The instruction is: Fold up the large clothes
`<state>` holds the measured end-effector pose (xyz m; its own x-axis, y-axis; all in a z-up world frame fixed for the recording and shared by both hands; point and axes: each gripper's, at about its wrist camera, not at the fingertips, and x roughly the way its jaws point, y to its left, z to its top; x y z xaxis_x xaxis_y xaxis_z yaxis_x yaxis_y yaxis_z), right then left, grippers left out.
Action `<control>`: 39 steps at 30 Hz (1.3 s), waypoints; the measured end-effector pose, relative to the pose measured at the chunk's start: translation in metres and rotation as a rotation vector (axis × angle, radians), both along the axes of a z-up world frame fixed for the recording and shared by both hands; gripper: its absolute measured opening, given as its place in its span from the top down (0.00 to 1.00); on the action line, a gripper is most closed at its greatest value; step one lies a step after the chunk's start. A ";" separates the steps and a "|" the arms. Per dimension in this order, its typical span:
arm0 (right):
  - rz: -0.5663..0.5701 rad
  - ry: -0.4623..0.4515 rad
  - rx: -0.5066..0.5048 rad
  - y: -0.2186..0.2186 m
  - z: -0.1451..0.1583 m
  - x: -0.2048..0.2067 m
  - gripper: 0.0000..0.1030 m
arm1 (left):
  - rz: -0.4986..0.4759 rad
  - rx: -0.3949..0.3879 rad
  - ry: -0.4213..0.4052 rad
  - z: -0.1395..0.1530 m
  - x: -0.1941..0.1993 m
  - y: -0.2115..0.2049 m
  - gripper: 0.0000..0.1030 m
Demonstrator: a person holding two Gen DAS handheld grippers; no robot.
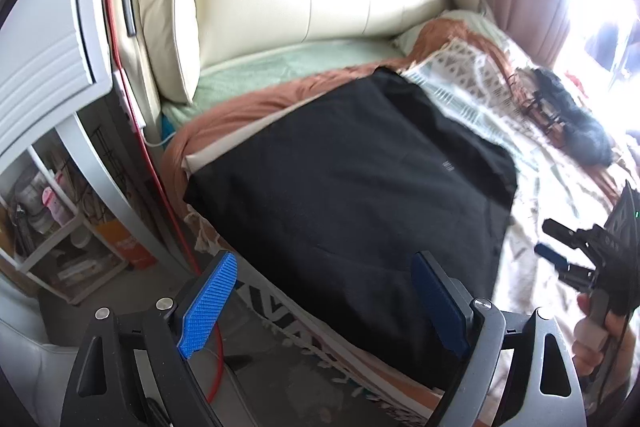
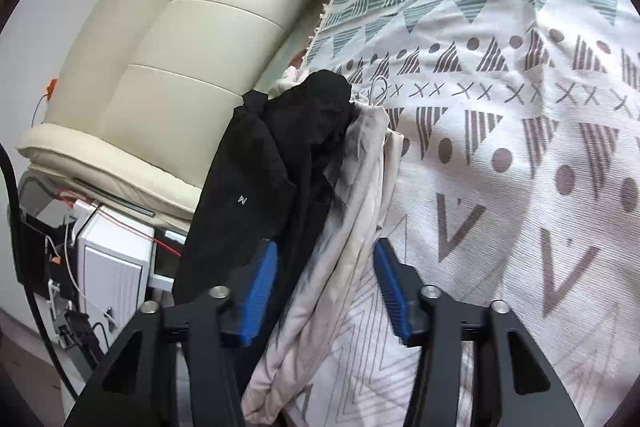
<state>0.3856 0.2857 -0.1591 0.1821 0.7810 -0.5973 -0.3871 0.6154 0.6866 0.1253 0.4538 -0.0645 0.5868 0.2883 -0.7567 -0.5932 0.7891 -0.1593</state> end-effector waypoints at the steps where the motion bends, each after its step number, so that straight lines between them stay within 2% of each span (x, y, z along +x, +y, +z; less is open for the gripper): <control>1: -0.008 -0.021 -0.008 -0.006 0.006 -0.006 0.28 | 0.002 -0.003 -0.009 0.004 -0.003 -0.002 0.13; 4: -0.004 -0.065 -0.030 -0.026 0.024 -0.024 0.25 | -0.008 -0.012 -0.045 0.018 -0.011 -0.012 0.13; 5: -0.007 -0.072 -0.041 -0.033 0.030 -0.029 0.21 | -0.015 -0.012 -0.058 0.022 -0.013 -0.017 0.11; 6: -0.011 -0.080 -0.048 -0.039 0.036 -0.034 0.11 | -0.021 -0.012 -0.070 0.026 -0.016 -0.020 0.09; 8: -0.024 -0.103 -0.056 -0.054 0.048 -0.043 0.00 | -0.036 -0.010 -0.099 0.035 -0.021 -0.029 0.07; 12: -0.046 -0.163 -0.094 -0.080 0.077 -0.066 0.00 | -0.073 0.016 -0.161 0.056 -0.032 -0.051 0.01; 16: -0.070 -0.228 -0.120 -0.106 0.101 -0.092 0.00 | -0.101 0.027 -0.219 0.076 -0.042 -0.071 0.00; 25: -0.112 -0.347 -0.155 -0.161 0.142 -0.148 0.00 | -0.184 0.081 -0.296 0.113 -0.072 -0.127 0.00; 31: -0.140 -0.397 -0.164 -0.195 0.163 -0.188 0.00 | -0.237 0.126 -0.307 0.131 -0.097 -0.172 0.00; 39: -0.220 -0.469 -0.183 -0.249 0.187 -0.237 0.00 | -0.338 0.149 -0.336 0.147 -0.125 -0.229 0.00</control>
<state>0.1483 0.0368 0.0276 0.6092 0.5852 -0.5351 -0.4744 0.8097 0.3455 0.0007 0.2252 0.0820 0.8702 0.1307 -0.4751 -0.2358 0.9570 -0.1687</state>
